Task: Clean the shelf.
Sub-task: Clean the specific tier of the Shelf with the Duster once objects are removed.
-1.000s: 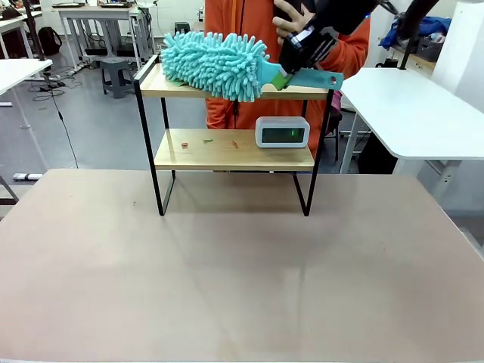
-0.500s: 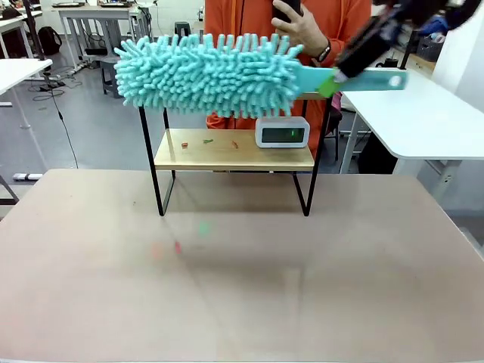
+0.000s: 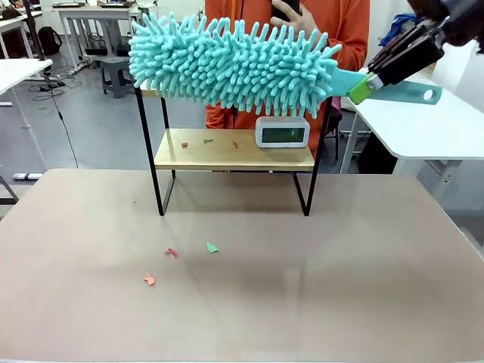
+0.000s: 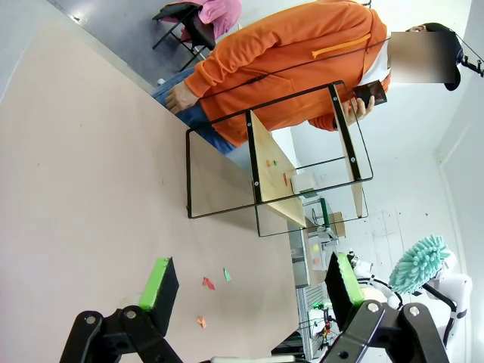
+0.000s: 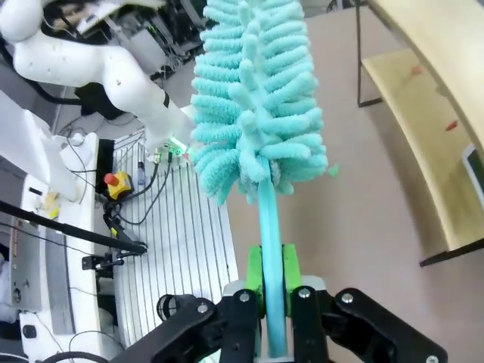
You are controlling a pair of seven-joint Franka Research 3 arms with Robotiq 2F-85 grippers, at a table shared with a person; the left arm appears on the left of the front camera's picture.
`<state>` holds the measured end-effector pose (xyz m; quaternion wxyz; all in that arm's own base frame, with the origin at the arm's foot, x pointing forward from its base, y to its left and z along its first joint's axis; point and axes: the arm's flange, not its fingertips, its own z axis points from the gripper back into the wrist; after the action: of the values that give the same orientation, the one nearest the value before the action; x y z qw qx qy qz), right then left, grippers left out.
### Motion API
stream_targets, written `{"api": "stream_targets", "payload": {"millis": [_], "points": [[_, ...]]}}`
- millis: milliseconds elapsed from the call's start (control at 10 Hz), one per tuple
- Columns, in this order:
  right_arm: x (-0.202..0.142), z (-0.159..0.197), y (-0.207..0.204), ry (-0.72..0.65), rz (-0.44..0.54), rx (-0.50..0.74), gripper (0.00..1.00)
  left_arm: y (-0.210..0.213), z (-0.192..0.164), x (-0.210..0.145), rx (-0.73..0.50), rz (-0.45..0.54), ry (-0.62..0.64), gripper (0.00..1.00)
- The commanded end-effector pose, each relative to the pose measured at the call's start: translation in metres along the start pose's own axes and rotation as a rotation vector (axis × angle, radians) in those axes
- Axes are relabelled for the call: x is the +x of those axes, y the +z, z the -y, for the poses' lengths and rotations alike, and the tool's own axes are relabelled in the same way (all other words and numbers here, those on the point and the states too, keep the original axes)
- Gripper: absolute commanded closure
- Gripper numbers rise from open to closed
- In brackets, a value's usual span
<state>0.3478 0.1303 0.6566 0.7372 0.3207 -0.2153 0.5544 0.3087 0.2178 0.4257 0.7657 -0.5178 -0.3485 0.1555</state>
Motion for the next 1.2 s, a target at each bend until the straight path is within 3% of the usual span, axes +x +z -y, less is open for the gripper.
{"api": "stream_targets", "payload": {"millis": [0, 100, 300, 500, 600, 800, 900, 1000, 1100], "points": [[-0.030, 0.000, 0.033, -0.114, 0.152, 0.003, 0.87, -0.002, -0.001, 0.000, -0.020, 0.014, -0.019, 0.00], [-0.078, -0.006, 0.069, -0.377, 0.221, -0.137, 0.87, -0.002, -0.001, 0.000, -0.020, 0.014, -0.019, 0.00], [-0.174, -0.031, 0.108, -0.684, 0.351, -0.204, 0.87, -0.002, -0.001, 0.000, -0.020, 0.014, -0.019, 0.00], [-0.252, -0.054, 0.099, -1.080, 0.354, -0.248, 0.87, -0.002, -0.001, 0.000, -0.020, 0.014, -0.019, 0.00], [-0.273, -0.059, 0.085, -1.198, 0.384, -0.224, 0.87, -0.002, -0.001, 0.000, -0.020, 0.014, -0.019, 0.00], [-0.285, -0.053, 0.057, -1.335, 0.339, -0.133, 0.87, -0.002, -0.001, 0.000, -0.020, 0.014, -0.019, 0.00], [-0.279, -0.041, 0.053, -1.407, 0.287, -0.151, 0.87, -0.002, -0.001, 0.000, -0.020, 0.014, -0.019, 0.00], [-0.306, -0.051, 0.078, -1.249, 0.292, -0.192, 0.87, -0.002, -0.001, 0.000, -0.020, 0.014, -0.019, 0.00], [-0.306, -0.051, 0.078, -1.249, 0.292, -0.192, 0.87, -0.002, -0.001, 0.000, -0.020, 0.014, -0.019, 0.00]]}}
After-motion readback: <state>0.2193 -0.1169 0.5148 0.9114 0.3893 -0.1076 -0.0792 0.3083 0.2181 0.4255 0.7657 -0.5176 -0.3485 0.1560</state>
